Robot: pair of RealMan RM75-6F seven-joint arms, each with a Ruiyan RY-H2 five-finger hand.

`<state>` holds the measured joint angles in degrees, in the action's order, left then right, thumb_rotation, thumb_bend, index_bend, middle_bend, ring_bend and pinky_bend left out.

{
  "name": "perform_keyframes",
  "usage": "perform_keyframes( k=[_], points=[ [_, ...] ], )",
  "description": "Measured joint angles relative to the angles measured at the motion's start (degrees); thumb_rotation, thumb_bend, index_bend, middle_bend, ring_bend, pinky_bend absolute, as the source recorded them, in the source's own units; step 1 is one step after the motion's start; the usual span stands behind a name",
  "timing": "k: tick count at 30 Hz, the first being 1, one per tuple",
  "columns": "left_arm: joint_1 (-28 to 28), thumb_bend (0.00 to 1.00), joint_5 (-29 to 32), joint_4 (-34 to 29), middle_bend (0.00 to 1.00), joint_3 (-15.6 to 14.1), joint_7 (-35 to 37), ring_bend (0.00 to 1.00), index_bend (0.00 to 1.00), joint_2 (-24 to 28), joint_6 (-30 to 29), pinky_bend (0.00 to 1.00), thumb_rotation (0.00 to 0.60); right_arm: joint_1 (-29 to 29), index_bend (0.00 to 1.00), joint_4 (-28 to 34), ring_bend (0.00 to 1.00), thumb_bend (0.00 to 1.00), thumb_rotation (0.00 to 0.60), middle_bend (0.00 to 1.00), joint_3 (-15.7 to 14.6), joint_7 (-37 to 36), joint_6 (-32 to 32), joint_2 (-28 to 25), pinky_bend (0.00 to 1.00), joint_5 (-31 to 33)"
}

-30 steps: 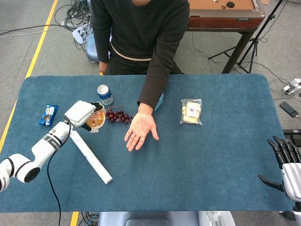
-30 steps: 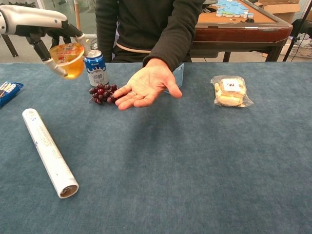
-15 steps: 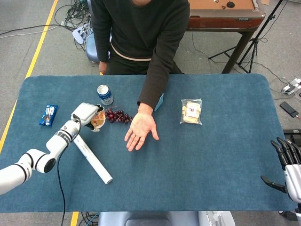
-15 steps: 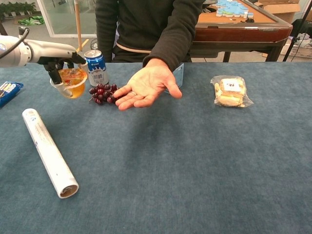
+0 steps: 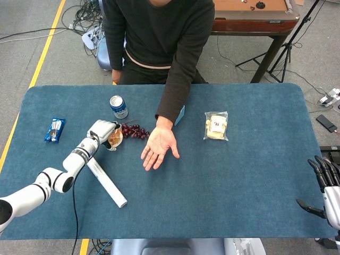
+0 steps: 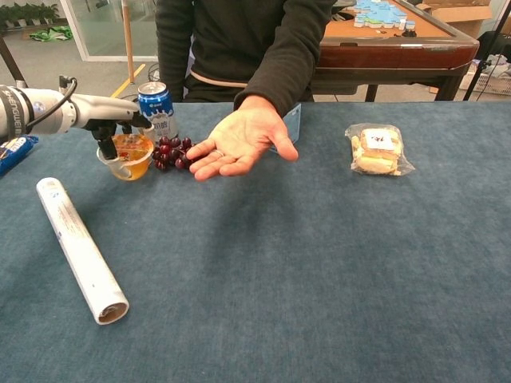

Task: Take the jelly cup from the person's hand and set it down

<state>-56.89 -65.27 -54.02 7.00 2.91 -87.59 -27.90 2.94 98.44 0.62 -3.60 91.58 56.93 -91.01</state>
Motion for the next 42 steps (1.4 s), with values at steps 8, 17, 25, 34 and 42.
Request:
perform_keyframes(
  k=[8,17,25,34,42],
  points=[
    [0.05,0.14,1.81,-1.02,0.00,-0.02,-0.70,0.00,0.00,1.31,2.48,0.23,0.600,-0.15,0.02,0.28,0.00,0.05,0.600,0.01,0.02,0.33,0.02,0.01,0.06,-0.46],
    [1.76,0.14,2.48,-8.80,0.00,1.56,-0.52,0.00,0.00,8.08,-1.35,0.21,0.600,0.35,0.02,0.46,0.00,0.05,0.600,0.01,-0.07,0.31,0.81,-0.34,0.06,-0.62],
    [7.21,0.14,2.12,-22.09,0.00,2.04,-0.27,0.00,0.00,18.49,-9.44,0.21,0.600,0.31,0.02,-0.34,0.00,0.05,0.600,0.01,-0.03,-0.71,0.61,-0.22,0.06,-0.47],
    [18.43,0.14,4.53,-36.63,0.00,-0.26,-5.81,0.00,0.00,26.36,-25.88,0.18,0.600,-0.72,0.02,-0.94,0.00,0.05,0.600,0.01,0.10,-1.20,-0.59,0.28,0.06,-1.00],
    [27.51,0.14,5.40,-46.38,0.00,-2.83,-10.66,0.00,0.00,29.10,-39.51,0.15,0.600,-1.65,0.02,-0.95,0.00,0.05,0.600,0.01,-0.06,-0.92,-1.72,0.57,0.06,-1.81]
  ],
)
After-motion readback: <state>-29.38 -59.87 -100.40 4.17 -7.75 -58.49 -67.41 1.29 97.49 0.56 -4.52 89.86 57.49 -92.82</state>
